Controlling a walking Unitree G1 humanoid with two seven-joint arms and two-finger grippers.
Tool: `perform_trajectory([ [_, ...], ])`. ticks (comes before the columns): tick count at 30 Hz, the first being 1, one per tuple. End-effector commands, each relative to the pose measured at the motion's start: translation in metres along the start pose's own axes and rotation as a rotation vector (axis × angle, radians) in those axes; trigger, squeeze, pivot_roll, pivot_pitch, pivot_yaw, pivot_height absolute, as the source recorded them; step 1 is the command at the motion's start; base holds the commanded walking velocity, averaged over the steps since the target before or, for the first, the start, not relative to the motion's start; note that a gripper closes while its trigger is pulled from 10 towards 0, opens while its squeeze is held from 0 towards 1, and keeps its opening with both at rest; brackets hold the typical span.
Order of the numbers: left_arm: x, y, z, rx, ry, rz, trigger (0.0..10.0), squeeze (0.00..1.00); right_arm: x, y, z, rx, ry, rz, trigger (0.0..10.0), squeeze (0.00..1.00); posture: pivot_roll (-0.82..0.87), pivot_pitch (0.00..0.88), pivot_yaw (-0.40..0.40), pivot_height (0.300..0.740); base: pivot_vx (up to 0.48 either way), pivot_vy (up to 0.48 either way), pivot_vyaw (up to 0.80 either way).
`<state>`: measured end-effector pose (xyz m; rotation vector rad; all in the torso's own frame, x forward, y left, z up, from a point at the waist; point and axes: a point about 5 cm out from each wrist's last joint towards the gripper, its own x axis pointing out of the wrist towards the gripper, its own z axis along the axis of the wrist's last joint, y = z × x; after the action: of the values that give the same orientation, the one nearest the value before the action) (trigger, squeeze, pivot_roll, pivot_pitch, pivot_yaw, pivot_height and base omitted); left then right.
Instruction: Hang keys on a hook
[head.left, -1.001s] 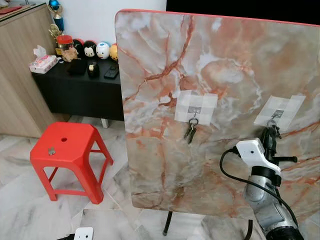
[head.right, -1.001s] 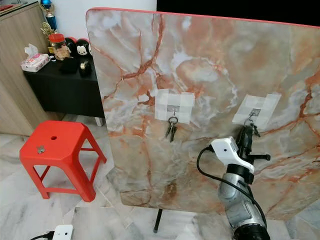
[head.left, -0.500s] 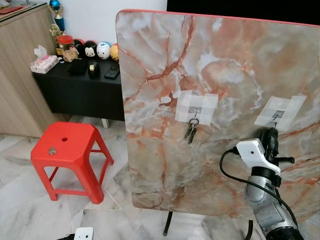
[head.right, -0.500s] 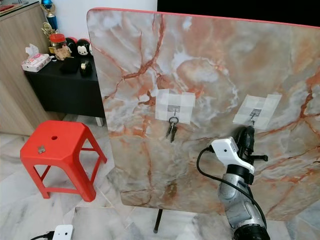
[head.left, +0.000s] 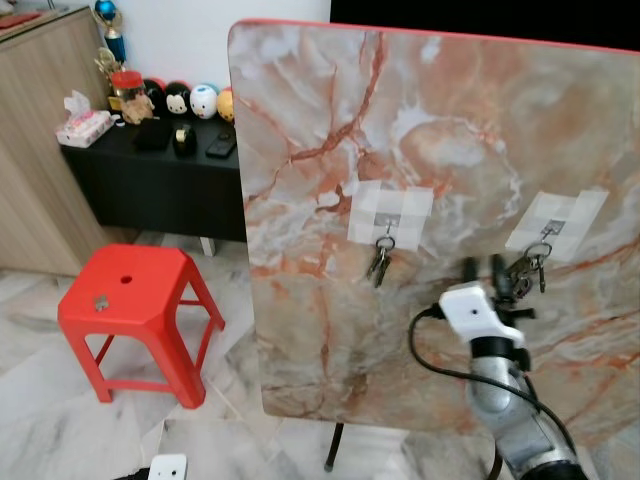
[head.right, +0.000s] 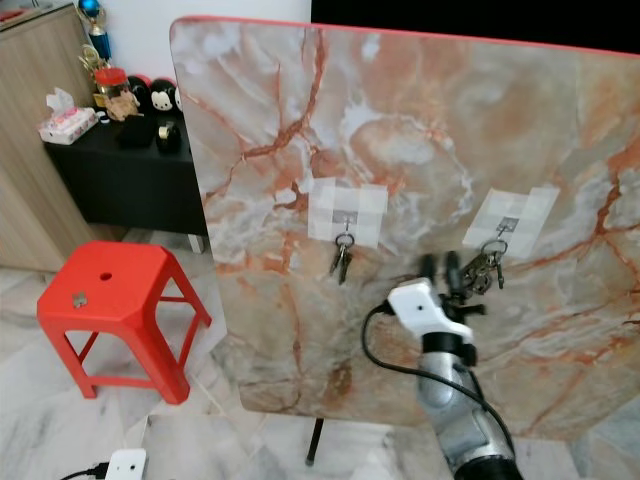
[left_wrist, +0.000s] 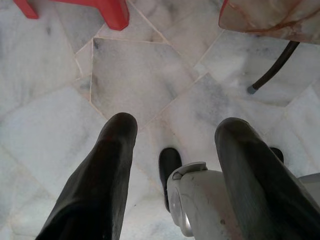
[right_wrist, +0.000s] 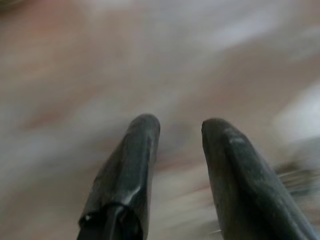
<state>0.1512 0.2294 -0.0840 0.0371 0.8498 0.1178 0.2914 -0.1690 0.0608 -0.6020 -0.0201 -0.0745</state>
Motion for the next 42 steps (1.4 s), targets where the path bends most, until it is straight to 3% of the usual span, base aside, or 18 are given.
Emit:
perform_trajectory([
  [1, -0.001, -0.001, -0.004, -0.012, 0.014, -0.005, 10.0, 0.00, -0.014, 0.016, -0.024, 0.065, 0.126, 0.152, 10.0, 0.00, -0.02, 0.000, -0.088, 0.740, 0.000, 0.000, 0.00],
  [5, -0.001, -0.001, -0.004, -0.012, 0.014, -0.004, 10.0, 0.00, -0.034, 0.034, -0.044, 0.176, 0.235, 0.271, 10.0, 0.00, -0.01, 0.000, -0.087, 0.740, 0.000, 0.000, 0.00],
  [6, -0.001, -0.001, -0.004, -0.012, 0.013, -0.004, 10.0, 0.00, -0.042, 0.040, -0.057, 0.243, 0.345, 0.284, 10.0, 0.00, -0.02, 0.000, -0.086, 0.740, 0.000, 0.000, 0.00],
  [10, -0.001, -0.001, -0.004, -0.011, 0.014, -0.004, 10.0, 0.00, -0.058, 0.049, -0.078, 0.313, 0.505, 0.311, 10.0, 0.00, -0.02, 0.000, -0.081, 0.740, 0.000, 0.000, 0.00],
  [12, -0.001, -0.001, -0.003, -0.009, 0.016, -0.006, 10.0, 0.00, -0.068, 0.051, -0.091, 0.399, 0.597, 0.296, 10.0, 0.00, -0.02, 0.000, -0.077, 0.740, 0.000, 0.000, 0.00],
  [14, 0.000, -0.001, -0.003, -0.005, 0.019, -0.011, 10.0, 0.00, -0.089, 0.054, -0.113, 0.535, 0.801, 0.233, 10.0, 0.00, -0.02, 0.000, -0.071, 0.740, 0.000, 0.000, 0.00],
  [15, 0.000, -0.001, -0.003, -0.005, 0.019, -0.011, 10.0, 0.00, -0.089, 0.054, -0.113, 0.535, 0.801, 0.233, 10.0, 0.00, -0.02, 0.000, -0.071, 0.740, 0.000, 0.000, 0.00],
  [16, 0.000, -0.001, -0.002, -0.005, 0.019, -0.011, 10.0, 0.00, -0.100, 0.054, -0.122, 0.627, 0.904, 0.181, 10.0, 0.00, -0.02, 0.000, -0.069, 0.740, 0.000, 0.000, 0.00],
  [18, 0.000, 0.000, -0.002, -0.005, 0.019, -0.011, 10.0, 0.00, -0.107, 0.056, -0.126, 0.681, 0.955, 0.158, 10.0, 0.00, -0.02, 0.000, -0.068, 0.740, 0.000, 0.000, 0.00],
  [19, 0.000, 0.000, -0.002, -0.002, 0.021, -0.011, 10.0, 0.00, -0.118, 0.057, -0.133, 0.781, 1.045, 0.092, 10.0, 0.00, -0.03, 0.000, -0.065, 0.740, 0.000, 0.000, 0.00],
  [20, 0.000, 0.000, -0.001, 0.001, 0.022, -0.013, 10.0, 0.00, -0.130, 0.059, -0.138, 0.803, 1.113, 0.070, 10.0, 0.00, -0.03, 0.000, -0.065, 0.740, 0.000, 0.000, 0.00],
  [21, 0.001, 0.000, -0.001, 0.003, 0.024, -0.015, 10.0, 0.00, -0.145, 0.060, -0.145, 0.752, 1.188, 0.089, 10.0, 0.00, -0.01, 0.000, -0.068, 0.740, 0.000, 0.000, 0.00],
  [23, 0.001, 0.000, 0.000, 0.005, 0.022, -0.017, 10.0, 0.00, -0.148, 0.061, -0.146, 0.710, 1.199, 0.115, 10.0, 0.00, 0.00, 0.000, -0.072, 0.740, 0.000, 0.000, 0.00],
  [27, 0.001, 0.001, 0.000, 0.013, 0.020, -0.018, 10.0, 0.00, -0.136, 0.064, -0.139, 0.740, 1.132, 0.152, 10.0, 0.00, -0.02, 0.000, -0.063, 0.740, 0.000, 0.000, 0.00],
  [30, 0.001, 0.001, 0.000, 0.022, 0.027, -0.019, 10.0, 0.00, -0.129, 0.064, -0.136, 0.700, 1.099, 0.221, 10.0, 0.00, -0.02, 0.000, -0.061, 0.740, 0.000, 0.000, 0.00],
  [33, 0.001, 0.001, 0.000, 0.022, 0.029, -0.021, 10.0, 0.00, -0.134, 0.063, -0.139, 0.719, 1.119, 0.208, 10.0, 0.00, -0.02, 0.000, -0.061, 0.740, 0.000, 0.000, 0.00],
  [36, 0.001, 0.002, -0.001, 0.023, 0.036, -0.020, 10.0, 0.00, -0.152, 0.060, -0.148, 0.605, 1.200, 0.245, 10.0, 0.00, -0.01, 0.000, -0.063, 0.740, 0.000, 0.000, 0.00],
  [42, 0.001, 0.003, 0.000, 0.027, 0.044, -0.022, 10.0, 0.00, -0.154, 0.052, -0.153, 0.673, 1.208, 0.155, 10.0, 0.00, -0.02, 0.000, -0.045, 0.740, 0.000, 0.226, 0.00],
])
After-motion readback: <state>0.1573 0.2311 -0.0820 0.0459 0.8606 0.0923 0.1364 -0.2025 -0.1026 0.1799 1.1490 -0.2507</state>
